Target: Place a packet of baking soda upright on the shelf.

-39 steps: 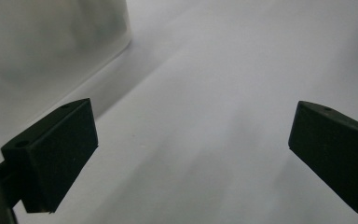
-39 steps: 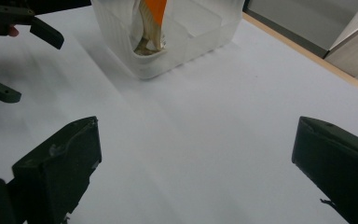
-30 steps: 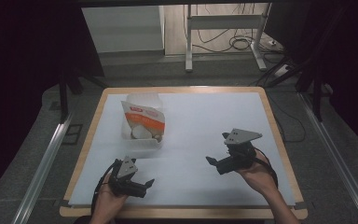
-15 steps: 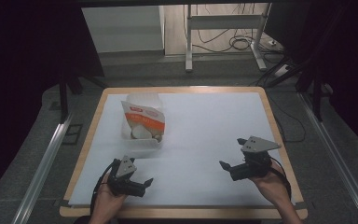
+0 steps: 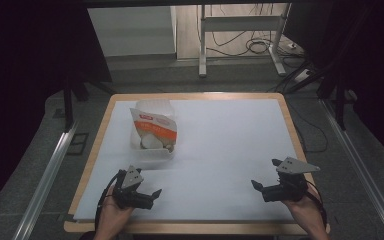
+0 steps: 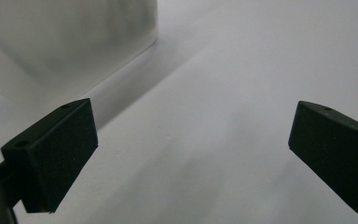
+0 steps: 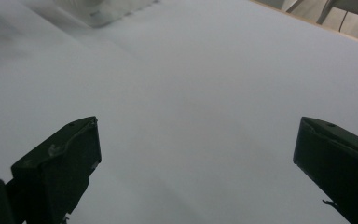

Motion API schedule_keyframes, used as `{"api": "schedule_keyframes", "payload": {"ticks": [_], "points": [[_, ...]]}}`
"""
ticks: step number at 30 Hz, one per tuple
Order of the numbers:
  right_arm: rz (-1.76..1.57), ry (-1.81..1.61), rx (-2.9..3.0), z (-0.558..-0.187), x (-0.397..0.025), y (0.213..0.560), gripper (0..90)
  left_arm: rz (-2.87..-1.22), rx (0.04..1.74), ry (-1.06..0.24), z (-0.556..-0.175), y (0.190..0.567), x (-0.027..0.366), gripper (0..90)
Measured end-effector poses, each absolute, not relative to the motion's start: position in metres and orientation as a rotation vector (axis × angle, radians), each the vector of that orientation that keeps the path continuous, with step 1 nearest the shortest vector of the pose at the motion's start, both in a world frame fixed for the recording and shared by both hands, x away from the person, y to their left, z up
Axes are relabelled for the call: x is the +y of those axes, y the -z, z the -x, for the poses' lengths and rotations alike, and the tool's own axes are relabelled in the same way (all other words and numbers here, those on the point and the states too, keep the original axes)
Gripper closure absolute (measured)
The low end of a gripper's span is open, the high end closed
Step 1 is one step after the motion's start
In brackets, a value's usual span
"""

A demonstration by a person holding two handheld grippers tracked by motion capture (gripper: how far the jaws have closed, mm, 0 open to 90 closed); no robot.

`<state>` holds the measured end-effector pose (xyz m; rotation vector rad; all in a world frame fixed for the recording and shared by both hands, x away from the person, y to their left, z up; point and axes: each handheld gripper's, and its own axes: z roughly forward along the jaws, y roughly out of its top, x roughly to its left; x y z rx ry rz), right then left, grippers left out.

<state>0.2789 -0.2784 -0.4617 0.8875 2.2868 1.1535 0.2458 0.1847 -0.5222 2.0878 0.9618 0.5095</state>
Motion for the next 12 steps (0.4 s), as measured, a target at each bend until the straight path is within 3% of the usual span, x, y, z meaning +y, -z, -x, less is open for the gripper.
{"api": "schedule_keyframes", "payload": {"ticks": [12], "points": [[-0.947,-1.130,2.323,-0.284,-0.290,0.485,0.7,-2.109,0.946,-0.512,-0.246,0.523,0.181,1.1]]}}
